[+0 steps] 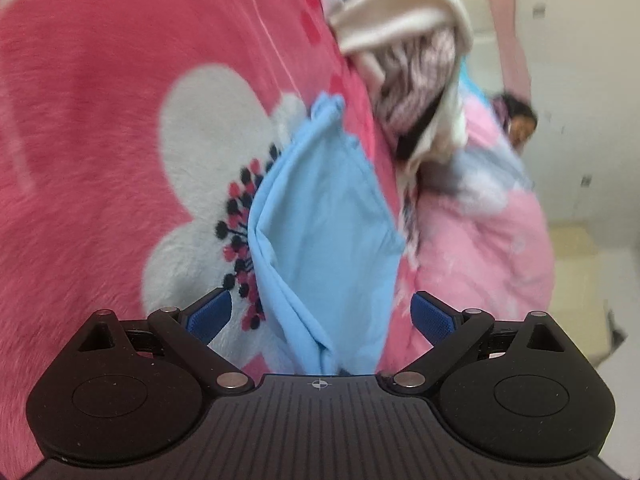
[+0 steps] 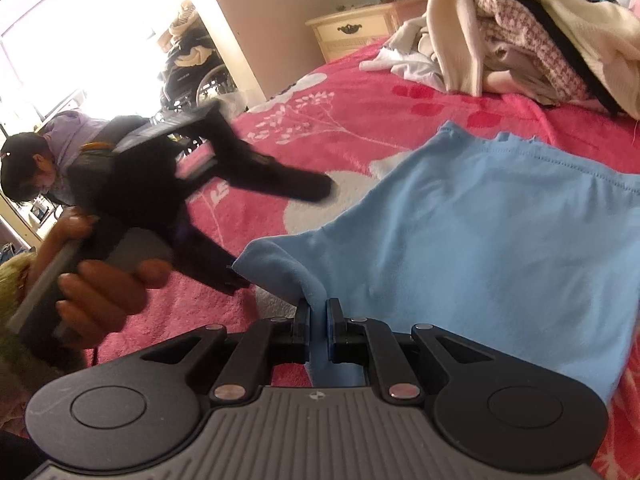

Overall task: Fold clothes
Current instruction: 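Pinch the shirt's opposite edge with the left gripper while the right gripper holds its edge, then lift the folded blue shirt off the bedspread with both grippers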

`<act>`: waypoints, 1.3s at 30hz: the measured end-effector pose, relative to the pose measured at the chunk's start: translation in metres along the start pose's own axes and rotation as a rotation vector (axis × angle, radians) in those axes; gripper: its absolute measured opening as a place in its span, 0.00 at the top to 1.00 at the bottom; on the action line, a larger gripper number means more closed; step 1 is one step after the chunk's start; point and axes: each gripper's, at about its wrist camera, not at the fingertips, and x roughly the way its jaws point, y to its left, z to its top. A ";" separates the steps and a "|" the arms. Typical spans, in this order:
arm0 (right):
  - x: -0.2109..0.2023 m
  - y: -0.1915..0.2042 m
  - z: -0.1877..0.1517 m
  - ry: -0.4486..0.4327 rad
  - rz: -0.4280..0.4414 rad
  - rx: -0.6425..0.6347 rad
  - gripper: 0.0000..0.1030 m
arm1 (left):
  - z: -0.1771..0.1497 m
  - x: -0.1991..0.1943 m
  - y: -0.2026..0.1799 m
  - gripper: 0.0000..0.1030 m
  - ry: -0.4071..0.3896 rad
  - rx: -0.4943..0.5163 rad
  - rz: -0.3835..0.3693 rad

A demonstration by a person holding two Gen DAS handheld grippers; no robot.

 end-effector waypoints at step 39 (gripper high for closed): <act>-0.077 -0.202 0.021 -0.015 -0.275 0.814 0.42 | -0.008 0.066 -0.007 0.87 0.092 0.071 0.101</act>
